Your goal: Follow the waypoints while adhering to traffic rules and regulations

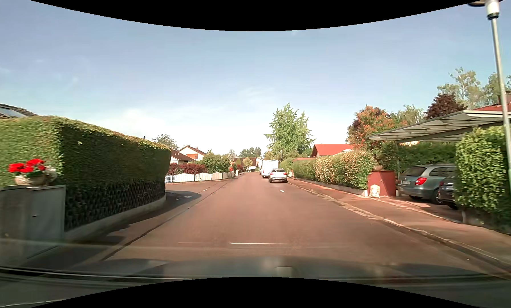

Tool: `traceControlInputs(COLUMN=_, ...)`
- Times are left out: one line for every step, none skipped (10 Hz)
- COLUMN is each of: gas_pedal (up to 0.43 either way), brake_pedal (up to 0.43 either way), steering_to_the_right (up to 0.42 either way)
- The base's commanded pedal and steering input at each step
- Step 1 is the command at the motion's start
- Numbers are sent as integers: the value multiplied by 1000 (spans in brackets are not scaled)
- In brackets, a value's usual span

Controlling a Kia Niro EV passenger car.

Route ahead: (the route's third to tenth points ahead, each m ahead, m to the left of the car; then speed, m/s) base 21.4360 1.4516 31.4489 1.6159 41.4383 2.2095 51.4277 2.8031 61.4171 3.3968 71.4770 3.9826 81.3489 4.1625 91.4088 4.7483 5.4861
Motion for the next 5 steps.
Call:
traceControlInputs(gas_pedal=118, brake_pedal=0, steering_to_the_right=-26)
traceControlInputs(gas_pedal=130, brake_pedal=0, steering_to_the_right=-28)
traceControlInputs(gas_pedal=130, brake_pedal=0, steering_to_the_right=-29)
traceControlInputs(gas_pedal=130, brake_pedal=0, steering_to_the_right=-29)
traceControlInputs(gas_pedal=138, brake_pedal=0, steering_to_the_right=-29)
